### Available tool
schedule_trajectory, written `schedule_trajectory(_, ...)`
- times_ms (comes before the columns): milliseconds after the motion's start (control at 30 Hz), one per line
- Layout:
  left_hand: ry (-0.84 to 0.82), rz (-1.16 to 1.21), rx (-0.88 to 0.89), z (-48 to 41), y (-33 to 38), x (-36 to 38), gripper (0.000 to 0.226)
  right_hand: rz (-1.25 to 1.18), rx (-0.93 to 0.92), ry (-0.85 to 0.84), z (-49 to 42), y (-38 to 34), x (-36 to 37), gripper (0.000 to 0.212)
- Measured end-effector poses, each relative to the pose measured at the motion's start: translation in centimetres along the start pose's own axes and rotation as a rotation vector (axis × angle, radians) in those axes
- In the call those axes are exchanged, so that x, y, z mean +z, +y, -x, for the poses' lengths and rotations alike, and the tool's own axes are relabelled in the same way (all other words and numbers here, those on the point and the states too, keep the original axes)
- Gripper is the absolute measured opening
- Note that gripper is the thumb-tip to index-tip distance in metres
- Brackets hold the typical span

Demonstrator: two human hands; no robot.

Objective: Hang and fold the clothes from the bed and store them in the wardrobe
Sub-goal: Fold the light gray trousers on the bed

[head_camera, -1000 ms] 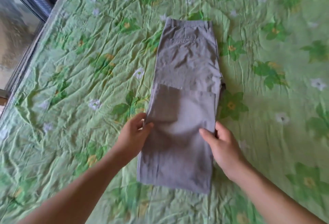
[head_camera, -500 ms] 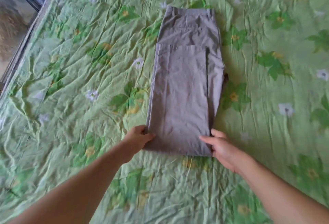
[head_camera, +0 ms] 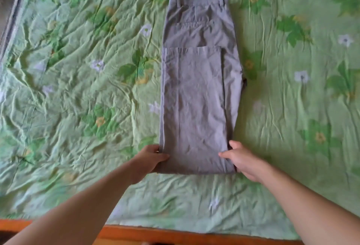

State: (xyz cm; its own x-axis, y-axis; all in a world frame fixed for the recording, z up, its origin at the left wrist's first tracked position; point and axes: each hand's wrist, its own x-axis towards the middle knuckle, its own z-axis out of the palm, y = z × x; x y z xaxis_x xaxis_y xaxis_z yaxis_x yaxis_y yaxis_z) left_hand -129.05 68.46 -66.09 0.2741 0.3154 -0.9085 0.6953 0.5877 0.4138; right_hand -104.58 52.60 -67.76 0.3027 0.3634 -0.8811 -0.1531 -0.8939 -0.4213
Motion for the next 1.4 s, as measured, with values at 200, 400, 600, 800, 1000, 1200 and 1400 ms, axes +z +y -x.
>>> schedule_trajectory(200,-0.096,0.024,-0.086,2.1,-3.8,0.8,0.015,-0.158,0.150,-0.036,2.9,4.3,1.9,0.035)
schedule_trajectory(400,0.167,0.241,0.269,-3.9,8.3,-0.7,0.017,-0.431,-0.216,0.102,-2.6,-7.9,0.0,0.050)
schedule_trajectory(600,0.311,0.154,0.393,-8.0,15.5,-0.6,0.005,-0.381,-0.326,0.266,-8.0,-16.1,-1.5,0.009)
schedule_trajectory(800,0.325,0.148,0.515,-8.7,21.0,-2.7,0.013,-0.298,-0.418,0.347,-8.8,-21.1,-3.7,0.025)
schedule_trajectory(1000,0.333,0.146,0.533,-13.4,31.3,-5.9,0.025,-0.313,-0.471,0.293,-12.8,-30.7,-7.1,0.013)
schedule_trajectory(1200,0.223,0.338,0.378,-11.7,22.9,-5.3,0.029,-0.435,-0.346,0.221,-10.4,-25.4,-6.0,0.022)
schedule_trajectory(1400,0.035,0.277,0.220,-3.7,7.7,-3.2,0.016,-0.388,-0.180,0.130,-3.2,-12.6,-4.2,0.024)
